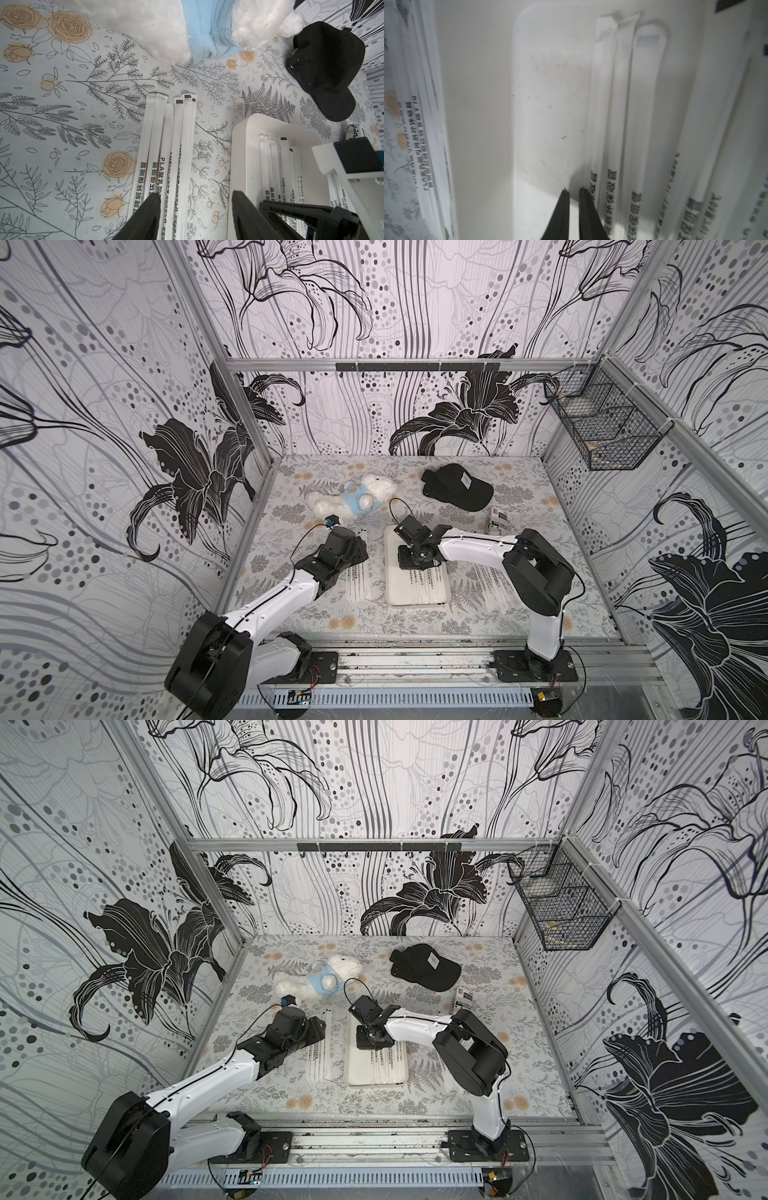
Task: Put the straws into the storage box
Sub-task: Place the straw in the storage box, then pick up the straw from the center of the board.
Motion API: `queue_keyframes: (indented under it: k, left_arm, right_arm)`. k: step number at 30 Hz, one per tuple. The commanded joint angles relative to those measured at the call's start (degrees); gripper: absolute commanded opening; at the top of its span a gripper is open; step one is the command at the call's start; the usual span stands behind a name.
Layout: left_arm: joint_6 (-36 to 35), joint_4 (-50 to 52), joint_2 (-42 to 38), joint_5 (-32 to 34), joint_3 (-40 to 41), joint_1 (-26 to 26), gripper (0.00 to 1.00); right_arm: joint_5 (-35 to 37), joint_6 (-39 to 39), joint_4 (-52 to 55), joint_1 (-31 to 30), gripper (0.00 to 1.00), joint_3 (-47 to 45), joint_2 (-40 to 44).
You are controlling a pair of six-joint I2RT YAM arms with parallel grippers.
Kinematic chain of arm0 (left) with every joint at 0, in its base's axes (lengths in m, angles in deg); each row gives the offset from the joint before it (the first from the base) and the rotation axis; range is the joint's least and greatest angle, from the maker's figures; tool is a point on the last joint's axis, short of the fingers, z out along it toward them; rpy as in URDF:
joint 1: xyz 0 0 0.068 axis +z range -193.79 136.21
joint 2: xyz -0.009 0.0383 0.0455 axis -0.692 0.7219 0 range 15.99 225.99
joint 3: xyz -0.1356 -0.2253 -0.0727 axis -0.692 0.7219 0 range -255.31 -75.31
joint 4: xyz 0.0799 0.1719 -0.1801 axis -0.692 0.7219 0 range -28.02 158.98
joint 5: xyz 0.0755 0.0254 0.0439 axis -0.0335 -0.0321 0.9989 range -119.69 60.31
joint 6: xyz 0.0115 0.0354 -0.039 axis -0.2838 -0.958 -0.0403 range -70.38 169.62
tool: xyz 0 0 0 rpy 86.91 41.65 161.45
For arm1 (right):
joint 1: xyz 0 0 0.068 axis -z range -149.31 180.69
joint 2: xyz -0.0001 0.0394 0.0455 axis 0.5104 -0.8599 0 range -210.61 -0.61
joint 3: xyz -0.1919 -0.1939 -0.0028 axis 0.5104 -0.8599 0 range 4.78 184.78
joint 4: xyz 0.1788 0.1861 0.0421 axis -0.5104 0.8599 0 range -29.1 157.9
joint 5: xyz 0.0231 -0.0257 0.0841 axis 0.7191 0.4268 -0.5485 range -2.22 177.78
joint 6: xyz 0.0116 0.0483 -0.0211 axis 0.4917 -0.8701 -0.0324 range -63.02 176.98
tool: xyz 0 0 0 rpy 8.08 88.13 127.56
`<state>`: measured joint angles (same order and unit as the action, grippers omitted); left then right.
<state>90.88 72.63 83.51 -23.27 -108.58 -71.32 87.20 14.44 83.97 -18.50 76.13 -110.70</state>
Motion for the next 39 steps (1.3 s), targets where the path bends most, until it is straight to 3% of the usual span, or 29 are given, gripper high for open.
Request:
queue_keyframes:
  k: [1,11,19,23,39]
  left_arm:
    - [-0.1,-2.0,-0.2,-0.4,0.8,0.2,0.59]
    - [-1.0,1.0,0.2,1.5,-0.1,1.2,0.59]
    - [-3.0,2.4,7.5,-2.1,-0.6,4.8,0.42]
    - [-3.9,2.9,10.8,-0.9,-1.2,5.2,0.36]
    - [-4.9,2.1,14.7,1.7,-1.3,5.5,0.24]
  right_arm:
    - [1.5,1.0,1.9,0.2,0.15,-1.4,1.5]
    - [-0.4,0.8,2.8,0.2,0.17,2.7,5.0]
    - [0.7,0.8,1.2,0.8,0.20,1.0,8.6]
    - [0.9,0.4,0.6,0.8,0.20,-0.1,9.3]
    - [1.3,1.2,0.1,0.8,0.20,-0.8,9.3]
